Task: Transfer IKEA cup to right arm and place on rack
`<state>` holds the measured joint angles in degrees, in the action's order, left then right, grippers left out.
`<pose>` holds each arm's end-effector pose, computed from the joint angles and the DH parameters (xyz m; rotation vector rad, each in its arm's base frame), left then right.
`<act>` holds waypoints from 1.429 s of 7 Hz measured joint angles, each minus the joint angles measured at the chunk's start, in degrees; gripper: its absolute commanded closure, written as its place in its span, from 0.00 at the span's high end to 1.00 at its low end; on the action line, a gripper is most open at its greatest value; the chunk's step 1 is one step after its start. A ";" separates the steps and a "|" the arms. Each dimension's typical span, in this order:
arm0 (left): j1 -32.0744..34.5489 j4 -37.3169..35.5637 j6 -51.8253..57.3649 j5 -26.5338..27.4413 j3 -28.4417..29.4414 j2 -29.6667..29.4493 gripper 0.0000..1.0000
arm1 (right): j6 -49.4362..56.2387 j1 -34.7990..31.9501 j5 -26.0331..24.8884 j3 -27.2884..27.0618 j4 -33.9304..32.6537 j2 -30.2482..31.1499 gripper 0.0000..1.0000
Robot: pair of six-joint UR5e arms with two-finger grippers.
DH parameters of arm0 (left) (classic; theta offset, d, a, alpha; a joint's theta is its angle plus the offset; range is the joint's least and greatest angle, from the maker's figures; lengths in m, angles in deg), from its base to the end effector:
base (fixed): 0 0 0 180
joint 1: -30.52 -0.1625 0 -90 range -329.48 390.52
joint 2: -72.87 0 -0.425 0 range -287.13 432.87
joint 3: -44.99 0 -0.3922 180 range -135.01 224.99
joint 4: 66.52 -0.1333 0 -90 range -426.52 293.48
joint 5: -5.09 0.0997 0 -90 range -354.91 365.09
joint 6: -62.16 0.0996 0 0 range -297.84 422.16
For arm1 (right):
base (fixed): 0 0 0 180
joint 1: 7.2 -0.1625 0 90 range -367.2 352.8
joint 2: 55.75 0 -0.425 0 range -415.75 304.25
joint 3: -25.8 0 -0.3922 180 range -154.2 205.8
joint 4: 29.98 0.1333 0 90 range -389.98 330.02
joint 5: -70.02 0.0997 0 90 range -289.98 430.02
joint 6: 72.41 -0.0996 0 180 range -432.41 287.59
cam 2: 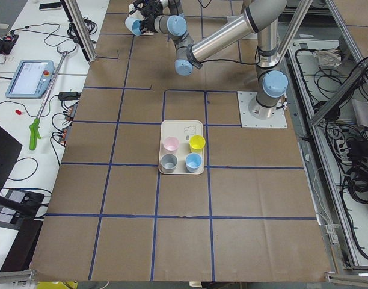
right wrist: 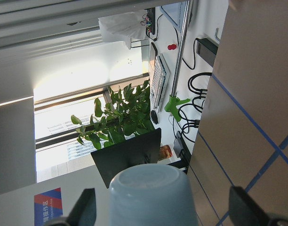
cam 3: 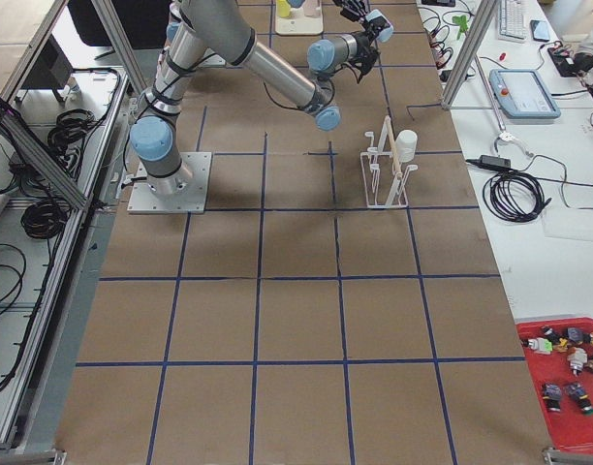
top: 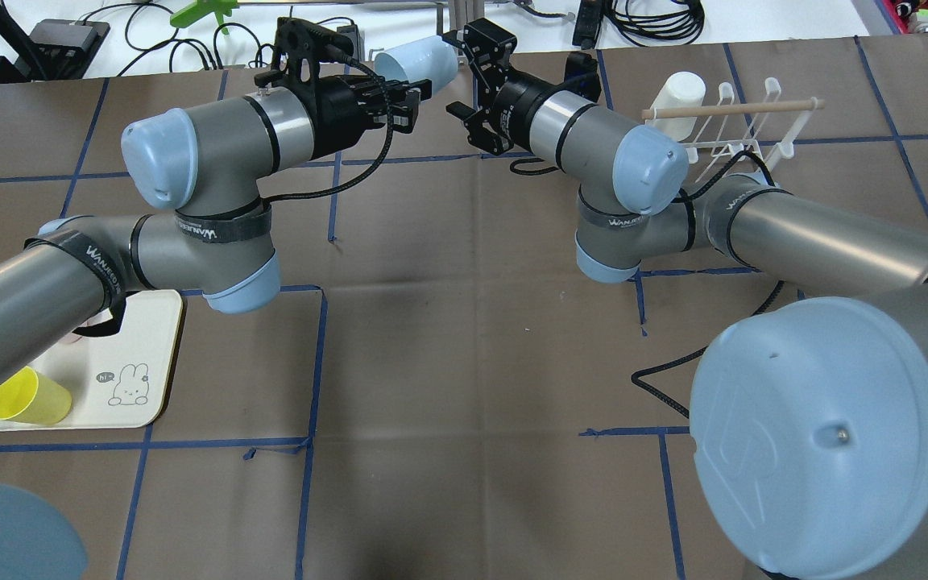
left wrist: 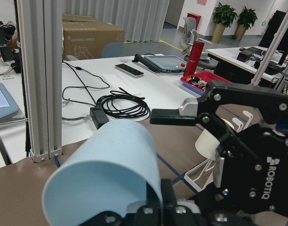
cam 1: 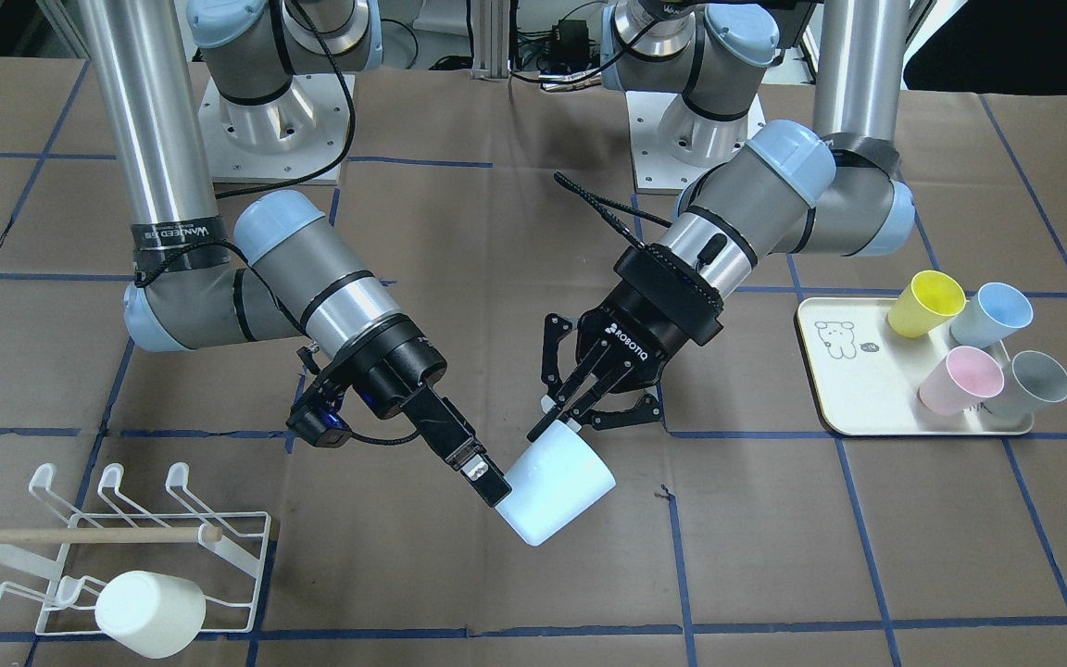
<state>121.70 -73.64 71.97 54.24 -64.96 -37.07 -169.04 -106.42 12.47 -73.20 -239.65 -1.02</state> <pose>-0.2100 -0.5590 0.3536 -0.6601 -2.1618 1.2671 0.2857 -0.5946 0.3110 0.9299 1.5458 -0.4114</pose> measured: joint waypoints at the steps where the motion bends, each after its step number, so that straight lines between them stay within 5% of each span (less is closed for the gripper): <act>1: 0.02 0.00 -0.03 0.06 0.00 0.07 0.00 | -1.18 -0.05 0.05 1.11 0.45 -0.06 1.00; 8: 0.02 0.09 -0.15 0.17 0.16 -0.05 0.00 | -3.01 -2.39 -0.08 6.69 0.84 -4.33 0.99; 9: 0.03 0.09 -0.15 0.21 0.20 -0.01 0.00 | -3.08 -2.37 -0.04 6.69 0.85 -4.41 0.91; 10: 0.04 0.09 -0.15 0.23 0.26 0.04 0.01 | -3.07 -2.34 -0.02 6.63 0.84 -4.41 0.71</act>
<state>121.74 -73.56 71.82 54.47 -64.70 -37.04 -172.11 -108.76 12.44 -66.57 -238.81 -5.43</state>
